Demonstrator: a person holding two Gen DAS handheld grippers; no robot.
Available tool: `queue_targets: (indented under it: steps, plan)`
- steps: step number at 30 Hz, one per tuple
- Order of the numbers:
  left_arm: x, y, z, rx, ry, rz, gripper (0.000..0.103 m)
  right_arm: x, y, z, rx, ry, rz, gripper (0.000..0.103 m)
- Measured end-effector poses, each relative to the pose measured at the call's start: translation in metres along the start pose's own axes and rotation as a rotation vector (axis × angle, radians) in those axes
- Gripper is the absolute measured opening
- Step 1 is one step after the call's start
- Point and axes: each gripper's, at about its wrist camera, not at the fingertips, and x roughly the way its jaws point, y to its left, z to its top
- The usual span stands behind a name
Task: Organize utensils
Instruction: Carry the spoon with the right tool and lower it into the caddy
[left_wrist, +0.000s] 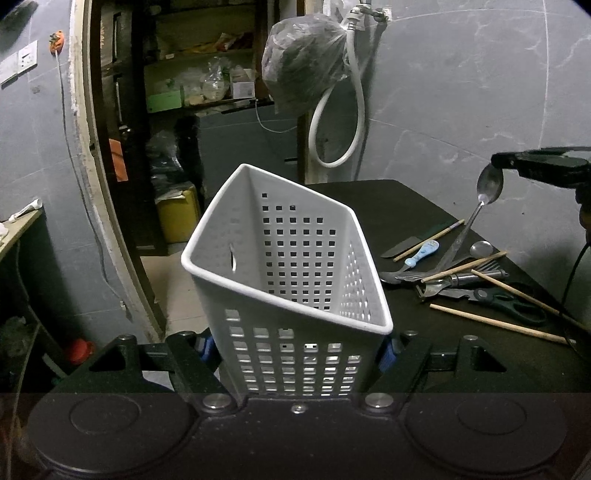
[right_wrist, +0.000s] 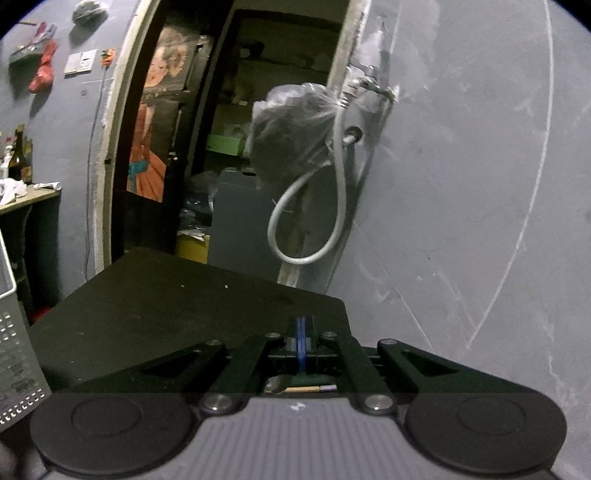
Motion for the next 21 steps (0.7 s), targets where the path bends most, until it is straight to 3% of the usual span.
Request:
queue_targets:
  steps: [11, 21]
  plan:
    - [0.003, 0.005, -0.002, -0.007, -0.010, -0.015, 0.077, -0.031, 0.013, 0.047, -0.071, -0.110, 0.050, 0.000]
    - [0.004, 0.005, -0.003, -0.011, -0.019, -0.019, 0.077, -0.095, 0.050, 0.127, -0.101, -0.343, 0.292, 0.000]
